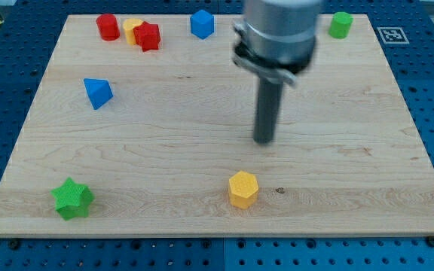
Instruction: Place the yellow hexagon vertically below the blue cube
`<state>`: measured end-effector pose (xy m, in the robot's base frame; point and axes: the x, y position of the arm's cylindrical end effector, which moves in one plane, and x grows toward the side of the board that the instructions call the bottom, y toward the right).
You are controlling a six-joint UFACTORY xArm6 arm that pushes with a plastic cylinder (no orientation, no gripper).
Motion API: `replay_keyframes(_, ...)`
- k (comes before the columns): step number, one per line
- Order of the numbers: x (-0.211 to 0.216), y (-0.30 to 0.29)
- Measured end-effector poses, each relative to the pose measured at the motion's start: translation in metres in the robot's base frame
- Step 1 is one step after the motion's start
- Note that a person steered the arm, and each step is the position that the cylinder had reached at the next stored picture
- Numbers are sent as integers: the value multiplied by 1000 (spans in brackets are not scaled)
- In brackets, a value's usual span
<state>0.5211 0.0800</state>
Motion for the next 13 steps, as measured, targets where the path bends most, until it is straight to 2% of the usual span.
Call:
replay_keyframes(1, 73, 20)
replay_keyframes(2, 80, 20)
replay_keyframes(3, 97, -29)
replay_keyframes(4, 96, -39)
replay_keyframes(8, 27, -59)
replay_keyframes(13, -135, -43)
